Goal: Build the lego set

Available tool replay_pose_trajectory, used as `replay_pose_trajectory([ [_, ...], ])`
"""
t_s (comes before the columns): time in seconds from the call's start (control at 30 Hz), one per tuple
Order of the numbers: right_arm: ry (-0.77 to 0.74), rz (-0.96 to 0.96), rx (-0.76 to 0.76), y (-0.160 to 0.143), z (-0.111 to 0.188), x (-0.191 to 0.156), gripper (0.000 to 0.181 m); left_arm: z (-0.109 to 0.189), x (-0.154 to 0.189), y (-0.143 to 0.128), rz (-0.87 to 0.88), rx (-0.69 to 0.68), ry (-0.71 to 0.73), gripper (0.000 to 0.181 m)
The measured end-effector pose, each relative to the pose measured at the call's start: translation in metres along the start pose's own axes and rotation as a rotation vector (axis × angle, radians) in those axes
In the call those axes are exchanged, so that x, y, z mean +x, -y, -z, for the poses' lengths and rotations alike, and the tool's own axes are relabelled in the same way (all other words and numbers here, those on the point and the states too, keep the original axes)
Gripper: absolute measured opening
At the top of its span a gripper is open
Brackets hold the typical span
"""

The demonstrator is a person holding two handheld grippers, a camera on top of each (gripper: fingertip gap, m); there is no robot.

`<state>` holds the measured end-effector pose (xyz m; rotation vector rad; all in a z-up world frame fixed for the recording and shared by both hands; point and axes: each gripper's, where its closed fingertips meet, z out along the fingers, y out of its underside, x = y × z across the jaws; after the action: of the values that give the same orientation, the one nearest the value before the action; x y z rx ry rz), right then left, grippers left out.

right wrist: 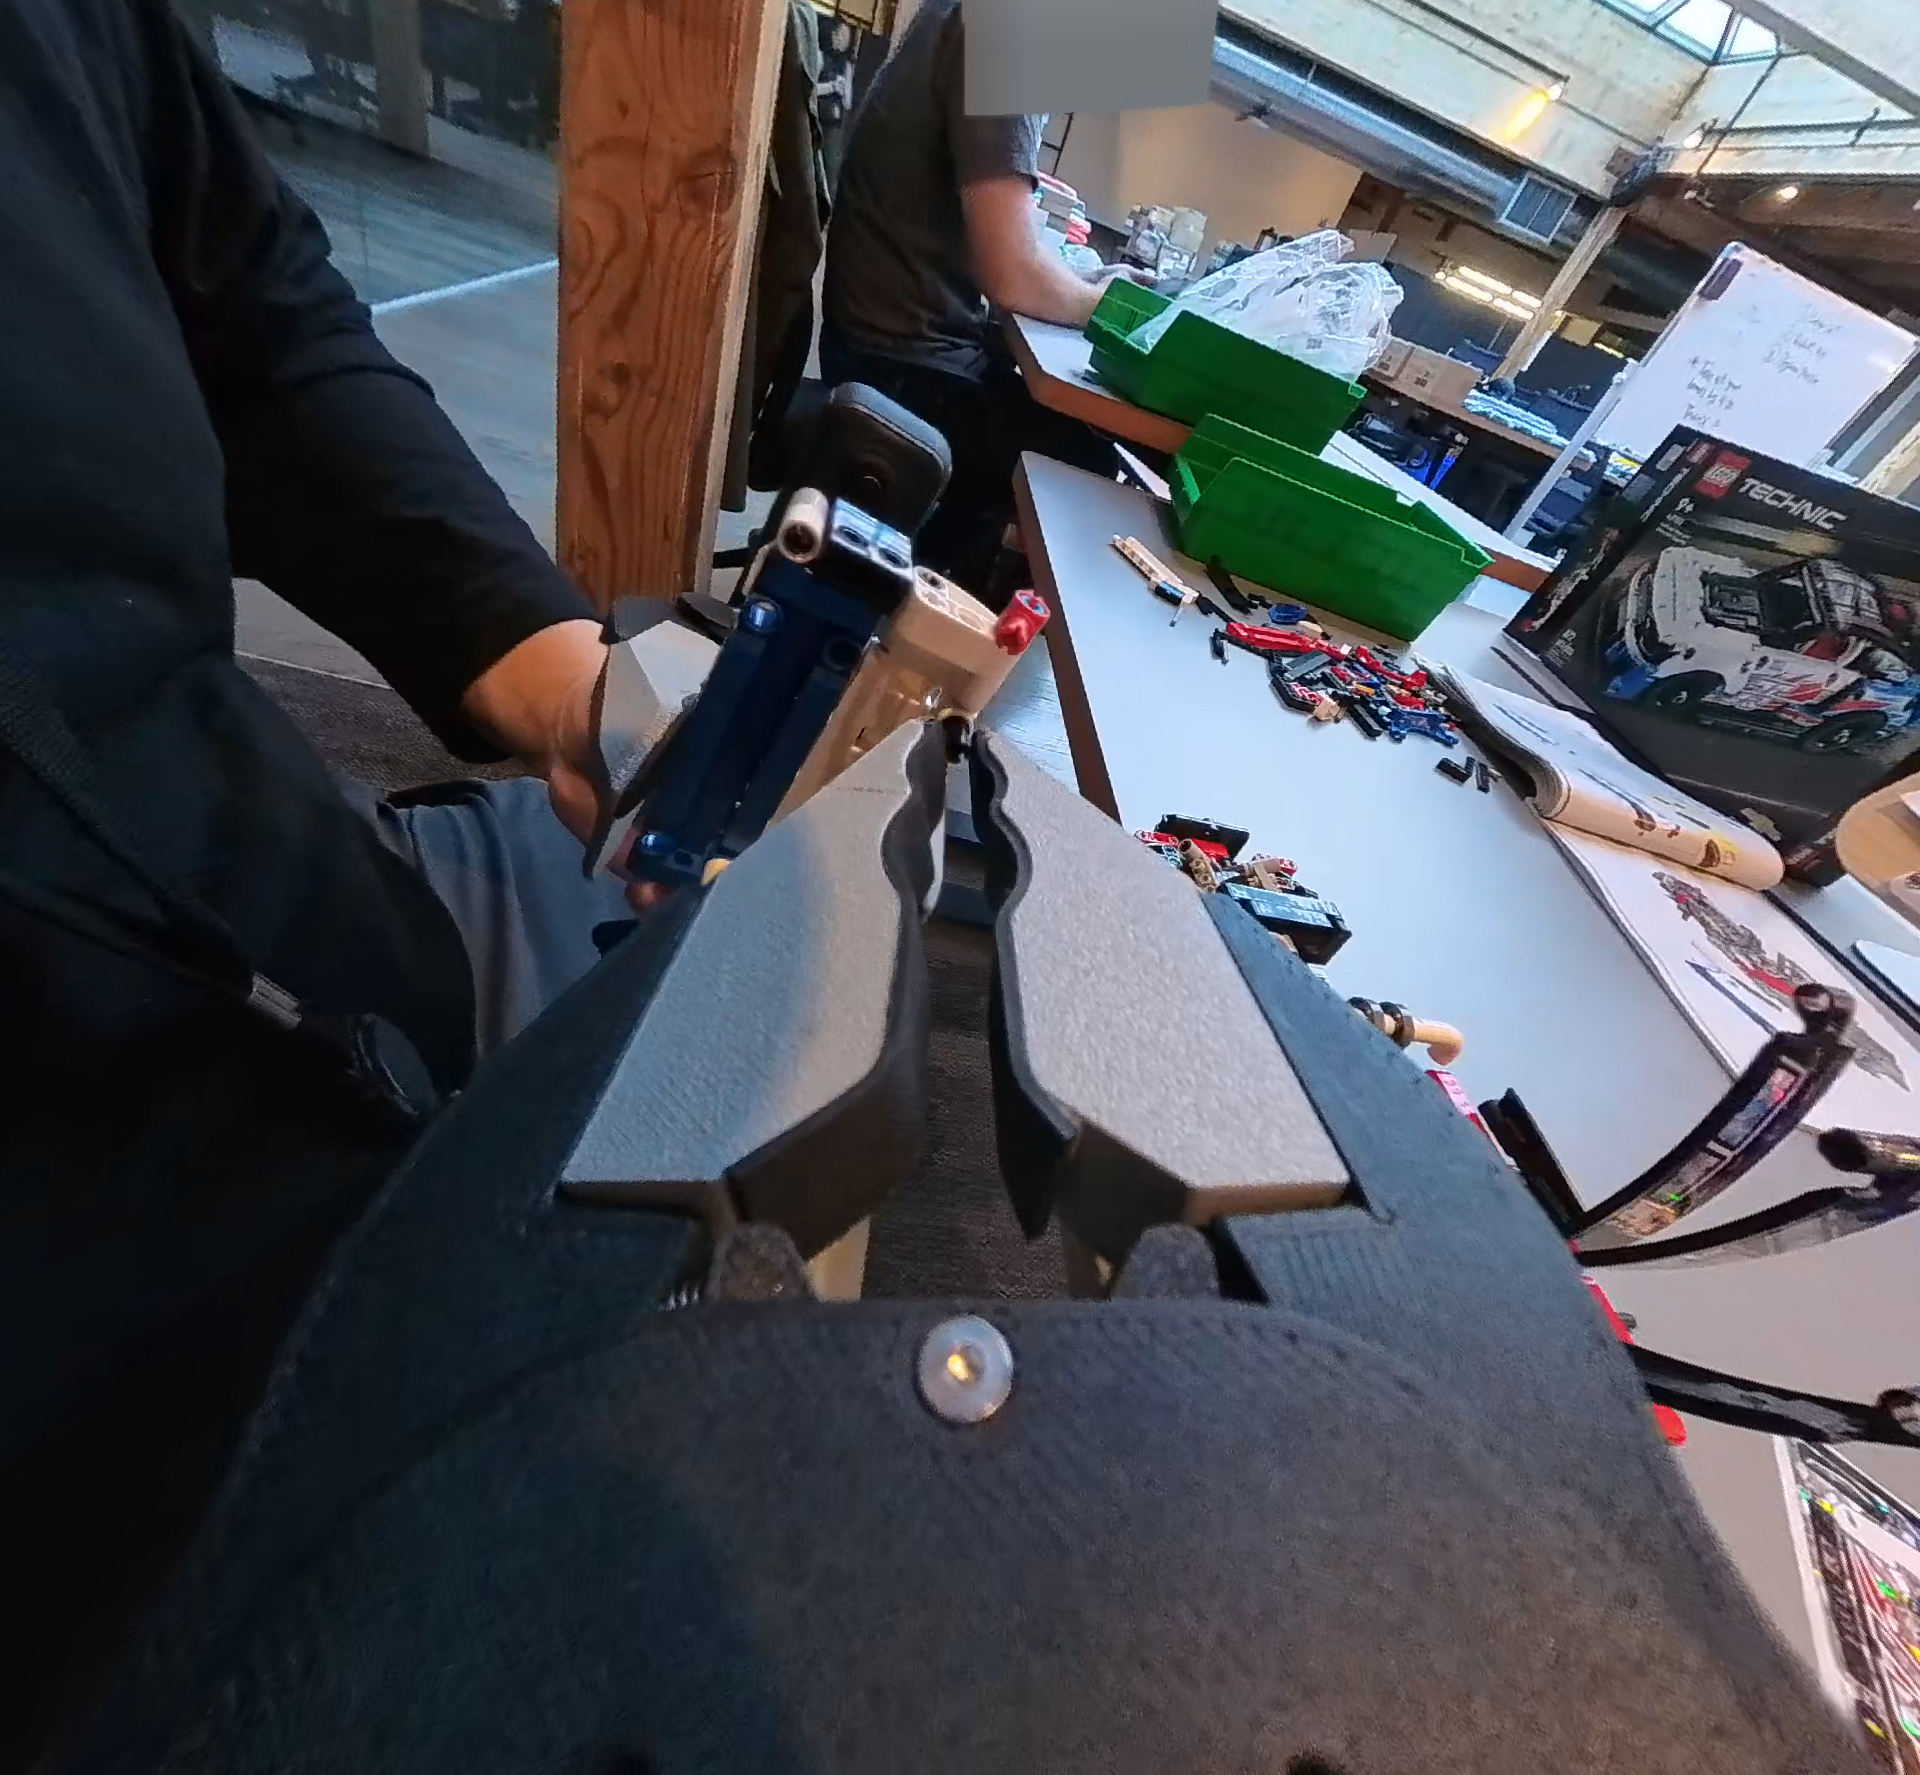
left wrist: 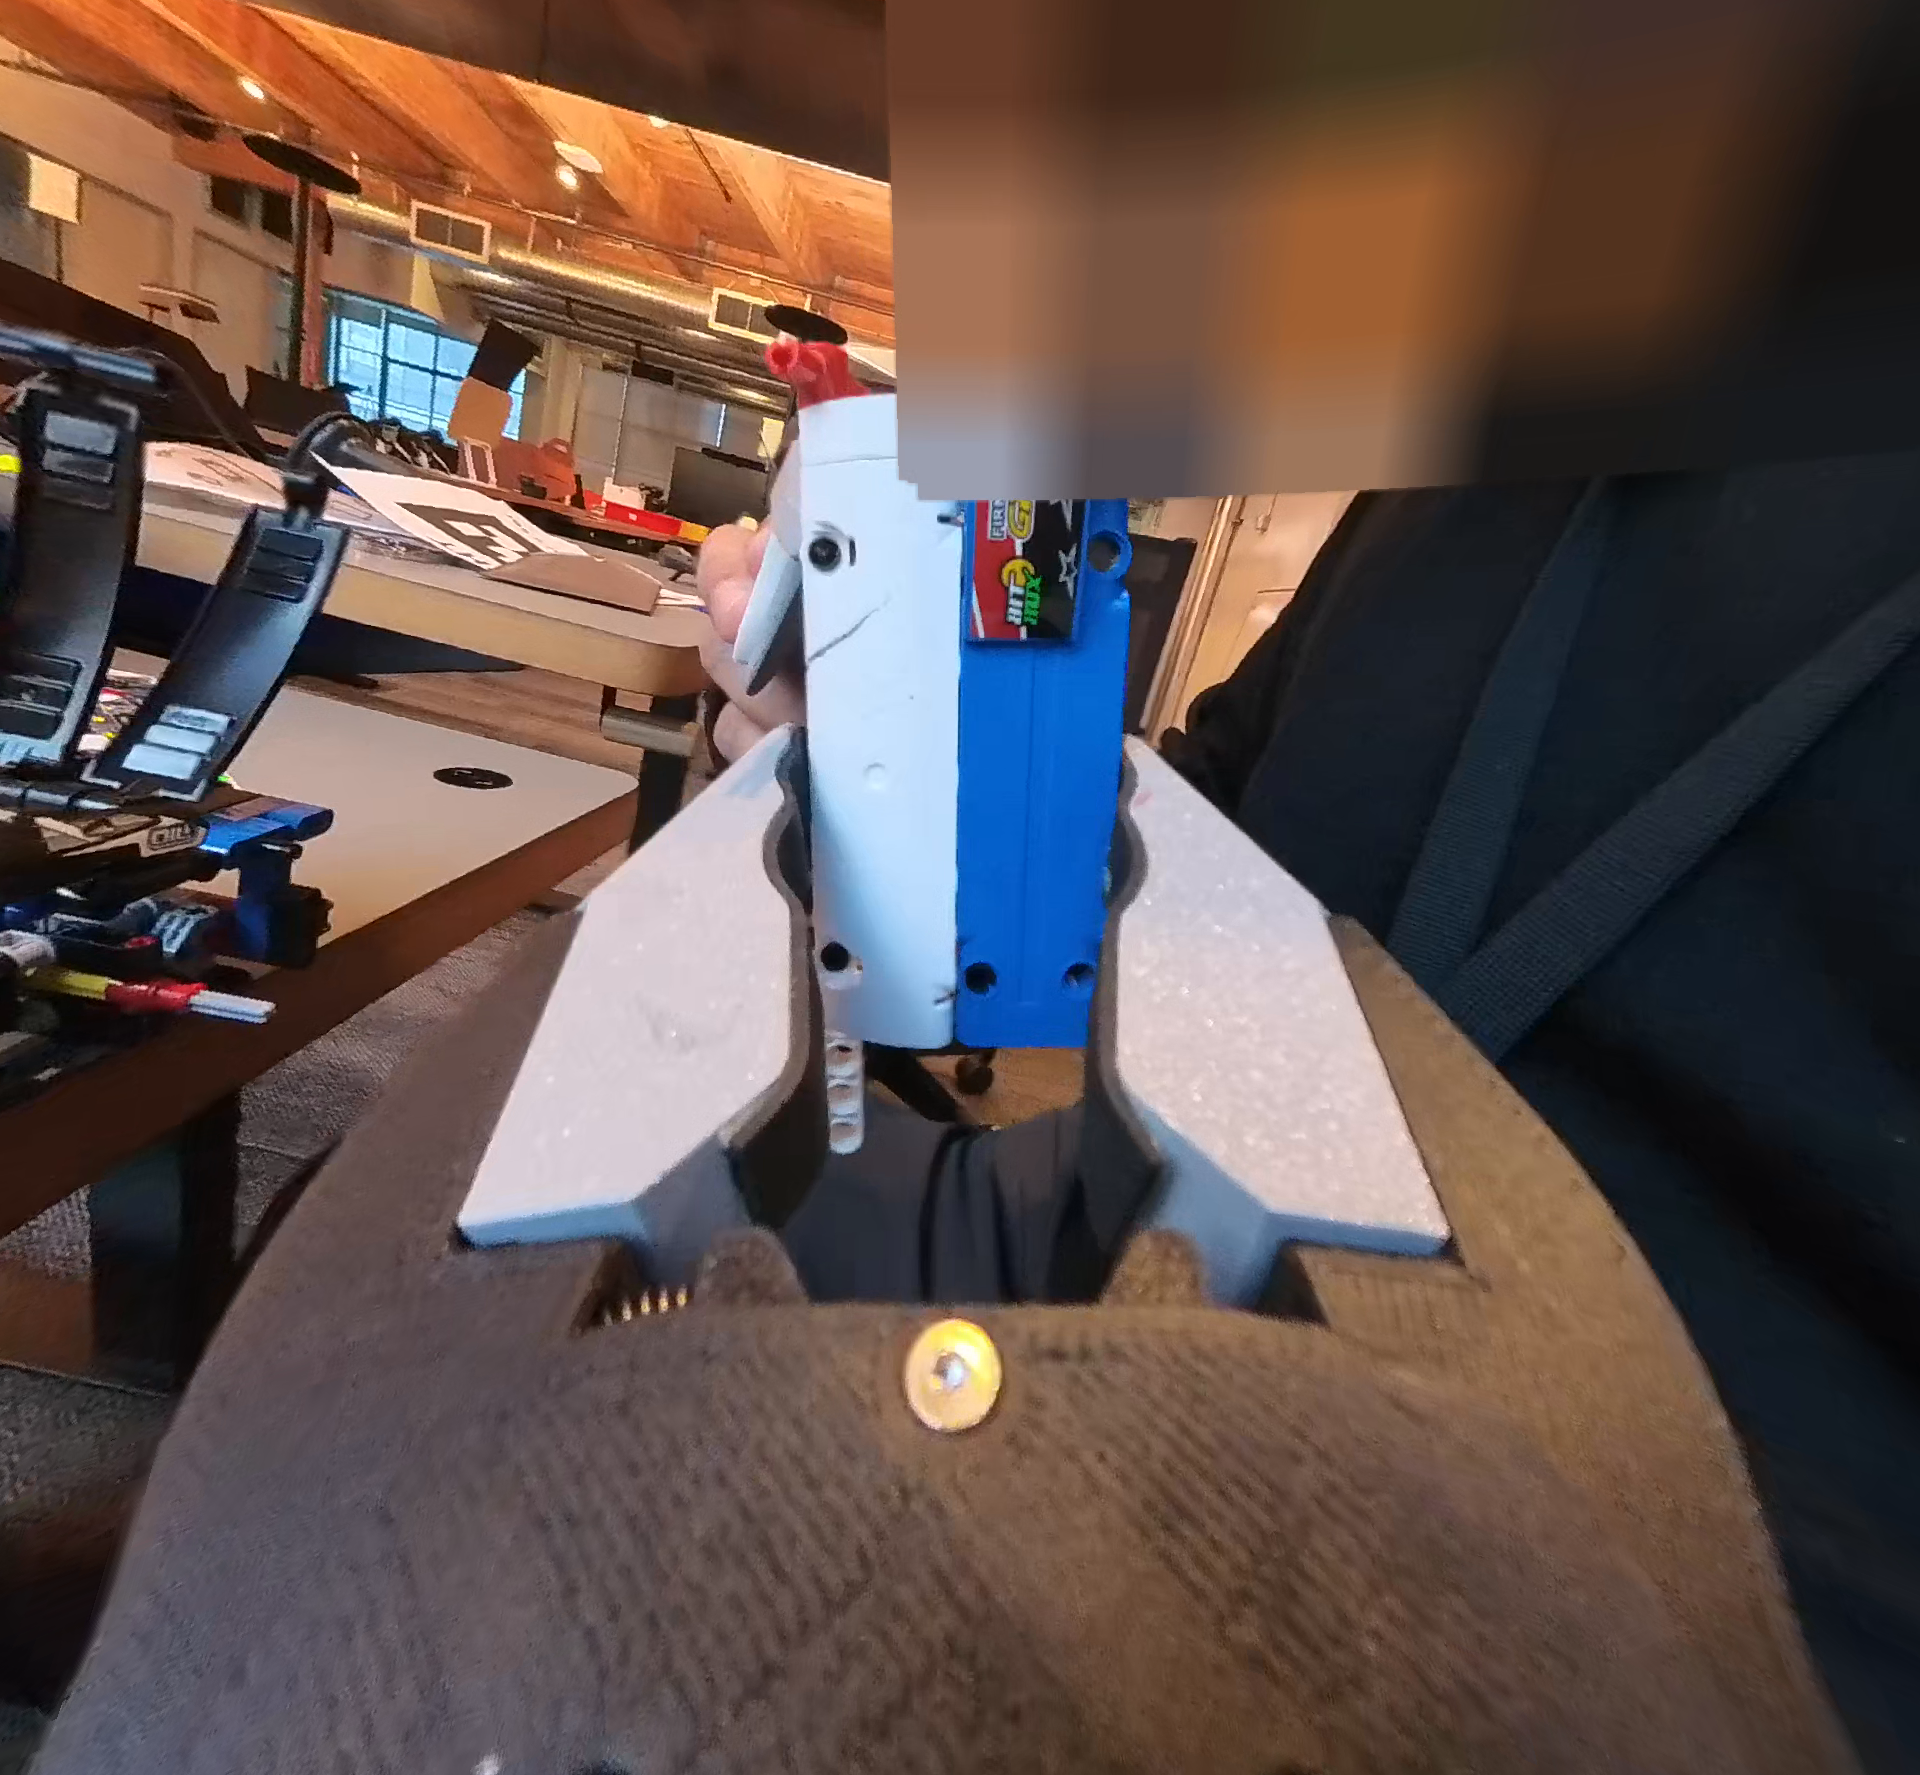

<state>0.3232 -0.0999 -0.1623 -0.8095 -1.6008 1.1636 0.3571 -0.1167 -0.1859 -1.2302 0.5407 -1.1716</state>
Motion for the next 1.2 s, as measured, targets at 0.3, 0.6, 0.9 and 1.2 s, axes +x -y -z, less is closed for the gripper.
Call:
replay_pose_trajectory([
  [0.3, -0.037, 0.119, -0.079, -0.011, 0.001, 0.003, 0.001, -0.002, 0.001, -0.005, 0.229, -0.053, -0.059, 0.054],
  [0.6, -0.045, 0.197, -0.159, -0.023, 0.006, 0.005, 0.0, -0.007, 0.0, -0.018, 0.342, -0.162, -0.04, 0.054],
  [0.9, -0.017, 0.123, -0.097, -0.016, 0.013, 0.01, 0.006, -0.007, -0.005, -0.024, 0.444, -0.169, -0.037, 0.052],
  [1.2, 0.051, 0.197, -0.228, -0.04, 0.006, 0.003, 0.005, -0.007, -0.011, -0.034, 0.496, -0.245, 0.011, 0.052],
])
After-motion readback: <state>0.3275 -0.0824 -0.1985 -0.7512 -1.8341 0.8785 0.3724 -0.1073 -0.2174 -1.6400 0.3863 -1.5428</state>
